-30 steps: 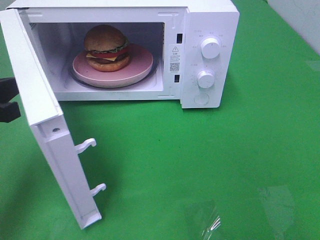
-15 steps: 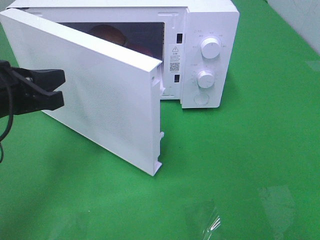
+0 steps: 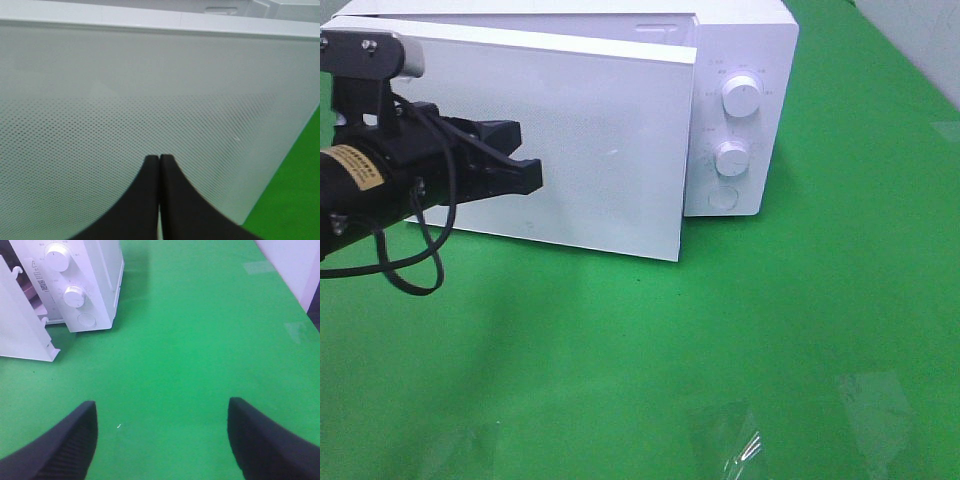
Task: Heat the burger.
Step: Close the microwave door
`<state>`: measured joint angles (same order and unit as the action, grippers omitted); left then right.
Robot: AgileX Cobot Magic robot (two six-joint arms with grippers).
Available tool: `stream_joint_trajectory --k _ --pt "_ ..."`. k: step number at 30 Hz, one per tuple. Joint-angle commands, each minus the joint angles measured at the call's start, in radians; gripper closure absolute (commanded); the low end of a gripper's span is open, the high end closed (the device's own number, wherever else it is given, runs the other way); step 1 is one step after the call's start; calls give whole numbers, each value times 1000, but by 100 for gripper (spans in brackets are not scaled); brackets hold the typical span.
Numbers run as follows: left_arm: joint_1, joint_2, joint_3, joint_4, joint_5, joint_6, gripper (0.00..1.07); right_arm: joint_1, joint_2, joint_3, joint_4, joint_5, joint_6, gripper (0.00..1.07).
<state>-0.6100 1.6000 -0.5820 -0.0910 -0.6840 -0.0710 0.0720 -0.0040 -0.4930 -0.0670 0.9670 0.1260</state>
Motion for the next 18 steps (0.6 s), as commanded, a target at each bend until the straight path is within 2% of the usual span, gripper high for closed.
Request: stream_joint_trajectory --k 1,18 --pt "-34 52 -64 -63 -9 22 107 -5 -25 2 -1 -6 5 38" --pt "-55 200 -282 -97 81 38 107 -5 -25 2 -1 -6 5 38"
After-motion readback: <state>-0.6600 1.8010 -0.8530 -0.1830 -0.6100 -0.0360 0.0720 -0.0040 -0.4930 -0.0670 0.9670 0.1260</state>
